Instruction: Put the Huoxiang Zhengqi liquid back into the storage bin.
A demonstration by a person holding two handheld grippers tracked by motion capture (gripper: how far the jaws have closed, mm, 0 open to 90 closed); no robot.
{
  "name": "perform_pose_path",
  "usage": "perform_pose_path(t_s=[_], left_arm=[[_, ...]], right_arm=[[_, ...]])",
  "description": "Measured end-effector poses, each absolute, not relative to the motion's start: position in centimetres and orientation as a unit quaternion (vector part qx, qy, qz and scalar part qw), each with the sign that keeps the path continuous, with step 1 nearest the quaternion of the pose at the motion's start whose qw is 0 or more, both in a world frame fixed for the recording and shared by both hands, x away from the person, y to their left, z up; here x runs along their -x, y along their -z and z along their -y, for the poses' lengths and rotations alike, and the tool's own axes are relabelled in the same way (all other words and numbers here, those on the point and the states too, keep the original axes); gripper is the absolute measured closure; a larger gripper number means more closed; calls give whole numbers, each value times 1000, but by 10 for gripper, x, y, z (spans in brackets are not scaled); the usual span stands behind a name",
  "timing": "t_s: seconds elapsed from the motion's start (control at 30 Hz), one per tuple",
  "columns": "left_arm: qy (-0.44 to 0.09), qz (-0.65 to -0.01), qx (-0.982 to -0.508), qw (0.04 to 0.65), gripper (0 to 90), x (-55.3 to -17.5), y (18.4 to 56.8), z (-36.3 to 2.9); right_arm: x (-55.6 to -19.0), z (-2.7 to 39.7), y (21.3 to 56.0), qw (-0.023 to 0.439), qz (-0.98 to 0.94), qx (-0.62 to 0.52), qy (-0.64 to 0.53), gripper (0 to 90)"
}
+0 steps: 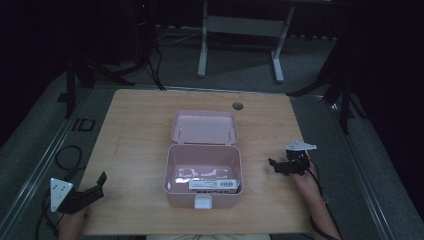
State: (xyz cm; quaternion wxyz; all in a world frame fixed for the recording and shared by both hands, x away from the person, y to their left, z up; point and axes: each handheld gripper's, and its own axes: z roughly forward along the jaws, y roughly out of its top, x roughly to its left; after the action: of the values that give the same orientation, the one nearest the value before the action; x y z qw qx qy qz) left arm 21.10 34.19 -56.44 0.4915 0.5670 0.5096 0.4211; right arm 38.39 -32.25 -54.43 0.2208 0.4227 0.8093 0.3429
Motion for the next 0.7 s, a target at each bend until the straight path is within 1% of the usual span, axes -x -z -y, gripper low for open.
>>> perform_pose_path(t_s=[0.23, 0.47, 0.7], left_arm=[[-420, -510, -567, 492, 24, -211, 564, -342], [-420, -510, -566, 493, 24, -211, 564, -342], [-418, -510, -567, 495, 24, -211, 564, -343]], right_arm=[[-379, 332, 548, 239, -802, -432, -336, 120], [-377, 340, 546, 242, -786, -450, -347, 119], [-375, 347, 547, 267, -757, -482, -351, 118]])
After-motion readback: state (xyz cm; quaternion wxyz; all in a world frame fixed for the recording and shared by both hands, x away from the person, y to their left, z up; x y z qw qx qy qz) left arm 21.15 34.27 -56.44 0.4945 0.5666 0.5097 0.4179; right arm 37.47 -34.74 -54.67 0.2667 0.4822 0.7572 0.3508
